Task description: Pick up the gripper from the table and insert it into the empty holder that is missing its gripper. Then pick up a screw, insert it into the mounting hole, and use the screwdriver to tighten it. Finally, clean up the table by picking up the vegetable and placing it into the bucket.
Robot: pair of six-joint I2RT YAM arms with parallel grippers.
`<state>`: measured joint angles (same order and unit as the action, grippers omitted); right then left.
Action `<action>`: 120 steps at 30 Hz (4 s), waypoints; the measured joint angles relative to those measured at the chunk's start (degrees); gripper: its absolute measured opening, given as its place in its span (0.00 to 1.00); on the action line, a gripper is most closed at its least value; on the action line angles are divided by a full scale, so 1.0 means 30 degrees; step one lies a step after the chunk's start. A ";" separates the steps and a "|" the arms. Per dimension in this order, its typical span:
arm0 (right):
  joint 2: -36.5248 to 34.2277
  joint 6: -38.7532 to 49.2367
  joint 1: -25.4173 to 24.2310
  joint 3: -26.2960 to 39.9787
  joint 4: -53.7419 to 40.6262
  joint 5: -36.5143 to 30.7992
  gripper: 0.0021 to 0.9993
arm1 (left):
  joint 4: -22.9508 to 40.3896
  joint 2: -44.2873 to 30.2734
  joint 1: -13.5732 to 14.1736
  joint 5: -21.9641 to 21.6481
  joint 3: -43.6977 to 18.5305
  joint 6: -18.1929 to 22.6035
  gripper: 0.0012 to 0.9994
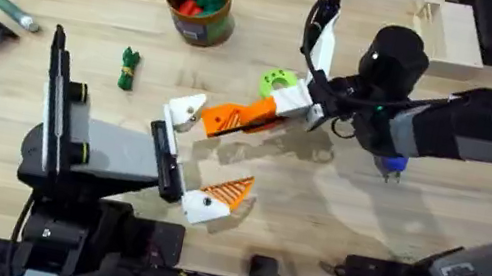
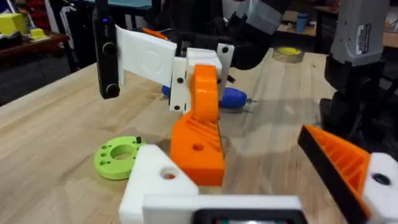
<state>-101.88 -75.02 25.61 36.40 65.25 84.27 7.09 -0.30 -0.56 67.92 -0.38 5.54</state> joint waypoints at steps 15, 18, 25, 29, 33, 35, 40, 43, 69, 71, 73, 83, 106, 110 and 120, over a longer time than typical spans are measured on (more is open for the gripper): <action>0.0006 -0.0598 0.0387 0.0007 0.0015 0.0080 0.01 | -0.0003 0.0000 0.0000 0.0000 0.0000 0.0000 0.99; -0.0001 -0.0714 0.0415 0.0015 0.0011 0.0073 0.01 | -0.0003 0.0000 0.0000 0.0000 0.0000 0.0000 0.99; 0.0000 -0.0963 0.0408 0.0576 -0.0029 0.0073 0.01 | -0.0006 0.0000 0.0000 -0.0007 0.0000 0.0007 0.99; -0.0001 -0.0998 0.0415 0.0581 -0.0044 0.0080 0.01 | -0.0006 -0.0005 0.0000 -0.0007 0.0000 0.0002 0.99; -0.0001 -0.0998 0.0411 0.0579 -0.0044 0.0073 0.01 | -0.0006 0.0000 0.0000 -0.0007 0.0000 0.0007 0.99; 0.0000 -0.0998 0.0415 0.0583 -0.0044 0.0031 0.01 | -0.0006 0.0000 0.0000 -0.0007 0.0000 0.0000 0.99; 0.0006 -0.0991 0.0571 0.0583 -0.0044 -0.0304 0.01 | -0.0006 0.0000 0.0000 0.0000 0.0000 0.0005 0.99; -0.0001 -0.0984 0.0792 0.0583 -0.0044 -0.0548 0.01 | -0.0006 -0.0004 0.0000 0.0000 0.0000 0.0000 0.99; -0.1239 0.0233 0.1378 0.1800 -0.0321 -0.1329 0.01 | -0.0006 -0.0001 0.0000 -0.0058 0.0000 -0.0138 0.99; -0.1239 0.0233 0.1450 0.1851 -0.0328 -0.1477 0.01 | -0.0014 0.0000 0.0000 -0.0066 0.0000 -0.0146 0.99; -0.1247 0.0233 0.1464 0.1880 -0.0335 -0.1523 0.01 | -0.0014 -0.0005 0.0000 -0.0083 0.0000 -0.0146 0.99; -0.1242 0.0106 0.1501 0.1887 -0.0331 -0.1744 0.01 | -0.0021 -0.0004 0.0000 -0.0192 0.0000 -0.0146 0.99; -0.1239 0.0007 0.1931 0.1894 -0.0321 -0.2634 0.01 | -0.0065 -0.0004 0.0000 -0.0459 0.0000 -0.0233 0.99; -0.1239 0.0015 0.1923 0.1894 -0.0321 -0.2688 0.01 | -0.0065 -0.0007 0.0000 -0.0503 0.0000 -0.0284 0.99; -0.1239 0.0022 0.2017 0.1894 -0.0321 -0.2804 0.01 | -0.0072 -0.0001 -0.0007 -0.0560 0.0000 -0.0291 0.99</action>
<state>-105.60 -74.96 31.66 42.09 64.29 75.86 6.87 -0.30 -0.58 66.24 -0.38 4.67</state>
